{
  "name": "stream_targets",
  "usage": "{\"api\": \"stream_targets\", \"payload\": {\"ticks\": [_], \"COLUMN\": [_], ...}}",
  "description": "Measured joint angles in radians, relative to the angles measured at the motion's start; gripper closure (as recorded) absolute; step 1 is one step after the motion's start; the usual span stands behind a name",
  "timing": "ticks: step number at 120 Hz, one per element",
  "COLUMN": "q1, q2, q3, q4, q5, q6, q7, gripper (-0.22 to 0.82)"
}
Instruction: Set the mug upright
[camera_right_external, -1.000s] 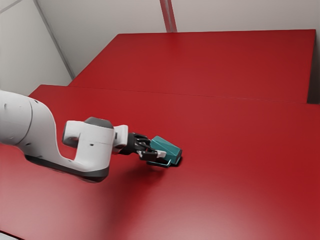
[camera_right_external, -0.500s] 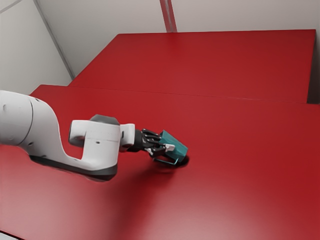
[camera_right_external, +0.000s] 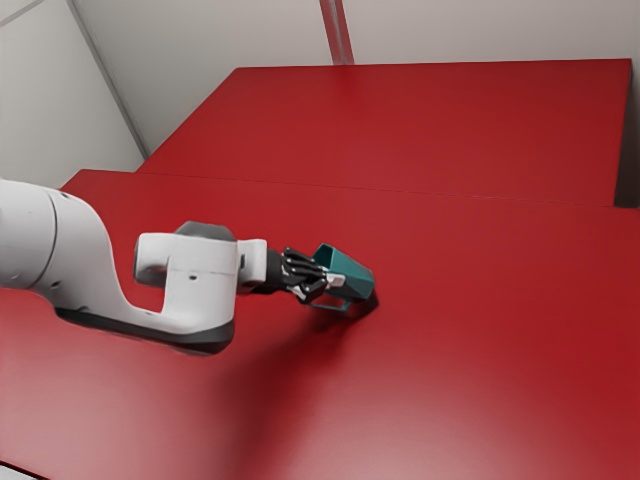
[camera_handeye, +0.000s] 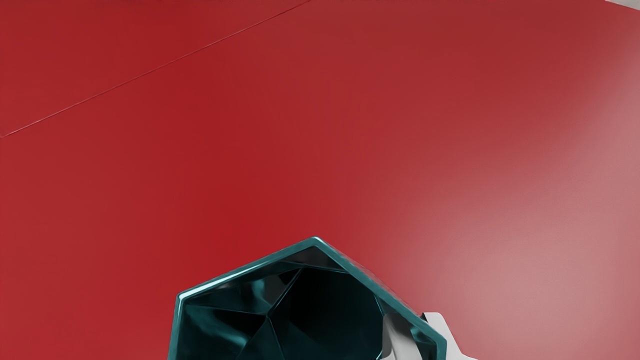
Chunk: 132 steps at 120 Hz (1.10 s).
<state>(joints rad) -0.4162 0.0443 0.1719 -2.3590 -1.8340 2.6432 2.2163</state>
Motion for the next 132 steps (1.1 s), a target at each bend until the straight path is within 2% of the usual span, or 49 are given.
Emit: {"api": "stream_targets", "payload": {"ticks": [30,44,55,68,79,88,98,109,132], "q1": [-0.006,0.001,0.013,0.019,0.015,0.011,0.018,0.091,0.137], "q2": [0.012,0.043,0.078,0.068,0.001,-0.06,-0.117,-0.161,-0.174], "q3": [0.019,0.046,0.067,0.078,0.079,0.079,0.08,0.08,0.08], "q4": [0.109,0.19,0.248,0.259,0.241,0.178,0.111,0.057,0.032], "q5": [0.129,0.29,0.496,0.82,1.127,1.285,1.38,1.432,1.475], "q6": [0.039,0.039,0.013,-0.052,-0.14,-0.195,-0.235,-0.263,-0.294], "q7": [0.011,0.003,-0.048,-0.194,-0.375,-0.518,-0.659,-0.794,-1.02], "gripper": [0.79,0.79,0.79,0.79,0.79,0.79,0.79,0.79,0.79]}}
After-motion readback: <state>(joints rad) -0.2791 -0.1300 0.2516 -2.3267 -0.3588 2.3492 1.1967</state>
